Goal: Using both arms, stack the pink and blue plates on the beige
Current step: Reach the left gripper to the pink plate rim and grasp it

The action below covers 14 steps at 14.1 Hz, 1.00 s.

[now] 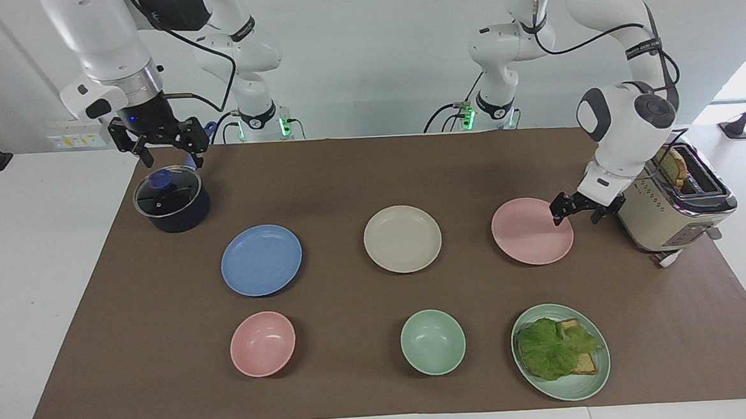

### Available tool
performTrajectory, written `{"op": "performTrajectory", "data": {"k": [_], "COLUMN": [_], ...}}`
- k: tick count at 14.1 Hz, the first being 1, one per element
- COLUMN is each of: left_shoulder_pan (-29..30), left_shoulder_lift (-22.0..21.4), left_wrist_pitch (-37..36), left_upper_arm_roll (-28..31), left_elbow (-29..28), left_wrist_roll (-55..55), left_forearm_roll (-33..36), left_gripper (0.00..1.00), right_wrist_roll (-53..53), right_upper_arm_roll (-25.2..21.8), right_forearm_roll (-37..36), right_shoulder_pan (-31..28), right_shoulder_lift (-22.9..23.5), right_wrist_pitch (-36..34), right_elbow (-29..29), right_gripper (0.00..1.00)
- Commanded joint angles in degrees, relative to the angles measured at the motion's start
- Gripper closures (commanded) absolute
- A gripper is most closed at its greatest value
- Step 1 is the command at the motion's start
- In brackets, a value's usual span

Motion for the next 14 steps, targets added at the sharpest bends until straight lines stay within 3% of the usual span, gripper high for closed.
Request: {"op": "performTrajectory", "data": {"k": [1, 3, 6, 8, 9, 14], "left_shoulder_pan": [0.6, 0.6, 0.7, 0.9, 1.3, 1.8], "left_shoulder_lift": [1.0, 1.0, 1.2, 1.2, 1.3, 1.1], "left_wrist_pitch": [2.3, 2.4, 2.4, 2.4, 2.4, 1.3], "left_upper_arm_roll": [-0.3, -0.3, -0.3, -0.3, -0.3, -0.3], "left_elbow": [-0.9, -1.0, -0.5, -0.4, -0.2, 1.5], "left_wrist_roll": [1.0, 2.2, 2.3, 2.6, 3.3, 4.6], "left_forearm_roll": [0.5, 0.5, 0.5, 0.5, 0.5, 0.5], "left_gripper": [0.0, 0.18, 0.38, 0.76, 1.0, 1.0], "right_wrist_roll": [1.0, 1.0, 1.0, 1.0, 1.0, 1.0], "right_upper_arm_roll": [0.3, 0.3, 0.3, 0.3, 0.3, 0.3], "right_forearm_roll": [-0.1, -0.1, -0.1, -0.1, -0.1, -0.1], "right_shoulder_pan": [-0.4, -0.4, -0.4, -0.4, -0.4, -0.5], "right_shoulder_lift": [-0.8, -0.8, -0.8, -0.8, -0.8, -0.8], "right_wrist_pitch": [0.4, 0.4, 0.4, 0.4, 0.4, 0.4], "right_elbow": [-0.6, -0.6, -0.6, -0.6, -0.6, -0.7], "right_gripper": [0.0, 0.0, 0.0, 0.0, 0.0, 0.0]}}
